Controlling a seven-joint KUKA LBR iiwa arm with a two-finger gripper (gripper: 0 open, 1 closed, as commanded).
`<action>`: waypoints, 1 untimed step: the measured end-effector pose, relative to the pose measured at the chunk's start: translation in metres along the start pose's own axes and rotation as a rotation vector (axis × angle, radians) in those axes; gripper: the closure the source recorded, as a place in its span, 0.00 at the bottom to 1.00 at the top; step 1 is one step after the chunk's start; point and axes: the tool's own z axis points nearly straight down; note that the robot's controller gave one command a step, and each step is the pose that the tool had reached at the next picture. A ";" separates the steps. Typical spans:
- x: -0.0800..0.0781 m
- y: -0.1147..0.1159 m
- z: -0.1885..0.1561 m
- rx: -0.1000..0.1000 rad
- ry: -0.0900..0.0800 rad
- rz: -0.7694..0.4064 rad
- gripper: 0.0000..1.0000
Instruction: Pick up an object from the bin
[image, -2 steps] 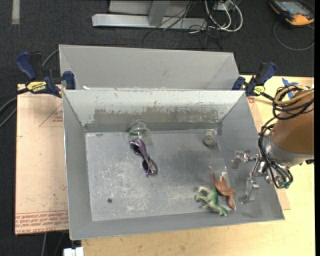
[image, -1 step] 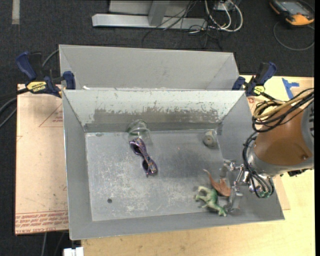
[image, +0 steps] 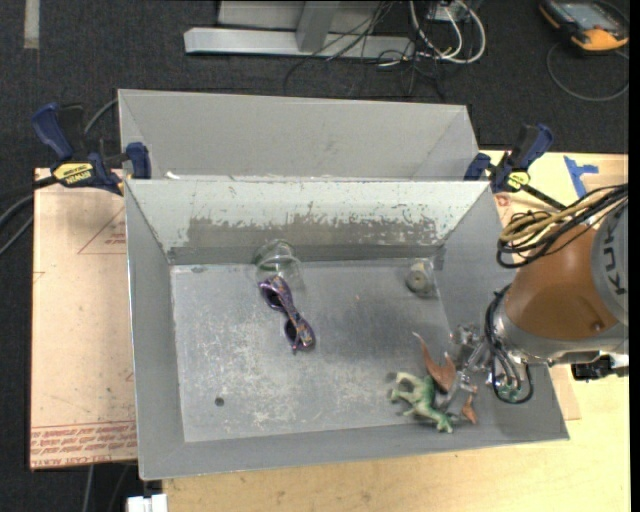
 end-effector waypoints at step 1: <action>-0.005 0.008 -0.002 0.002 0.001 -0.190 1.00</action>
Offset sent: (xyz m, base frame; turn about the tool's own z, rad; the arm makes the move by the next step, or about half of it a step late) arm 0.0000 0.0000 0.0000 0.0000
